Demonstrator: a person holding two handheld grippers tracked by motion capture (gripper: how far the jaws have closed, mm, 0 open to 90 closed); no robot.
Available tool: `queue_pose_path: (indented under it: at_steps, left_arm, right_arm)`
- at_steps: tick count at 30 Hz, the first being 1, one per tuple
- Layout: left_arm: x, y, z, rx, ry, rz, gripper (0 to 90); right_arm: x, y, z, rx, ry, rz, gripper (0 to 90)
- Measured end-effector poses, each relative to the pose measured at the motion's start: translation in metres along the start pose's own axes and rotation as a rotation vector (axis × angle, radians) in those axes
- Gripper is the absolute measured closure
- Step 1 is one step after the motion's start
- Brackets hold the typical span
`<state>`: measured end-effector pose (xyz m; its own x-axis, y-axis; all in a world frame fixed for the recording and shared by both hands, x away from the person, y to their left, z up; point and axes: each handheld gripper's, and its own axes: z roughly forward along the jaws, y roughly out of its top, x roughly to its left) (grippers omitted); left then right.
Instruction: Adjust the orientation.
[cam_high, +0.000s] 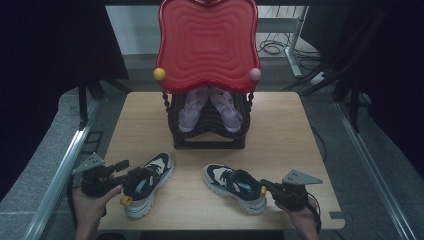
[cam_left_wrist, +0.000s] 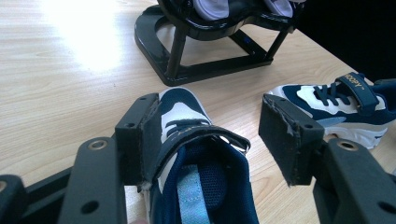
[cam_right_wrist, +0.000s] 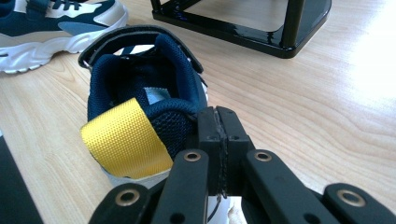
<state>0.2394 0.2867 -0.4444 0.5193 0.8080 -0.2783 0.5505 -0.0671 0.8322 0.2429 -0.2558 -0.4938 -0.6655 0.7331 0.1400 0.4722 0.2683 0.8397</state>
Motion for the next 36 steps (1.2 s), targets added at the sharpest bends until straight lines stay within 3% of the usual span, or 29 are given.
queue_pose_path:
  at_steps: [20, 31, 36]
  left_arm:
    - [0.001, -0.001, 0.0, 0.003, 0.0, -0.003, 39.6]
    - [0.002, -0.001, 0.003, 0.014, -0.001, 0.0, 39.6]
    - [-0.002, -0.001, 0.008, 0.023, -0.008, 0.008, 39.6]
  right_arm:
    - [0.021, -0.003, -0.005, 0.011, -0.004, -0.023, 88.7]
    - [0.02, -0.002, -0.004, 0.008, 0.003, -0.015, 88.4]
    - [0.016, 0.01, -0.004, -0.031, -0.012, -0.014, 88.4]
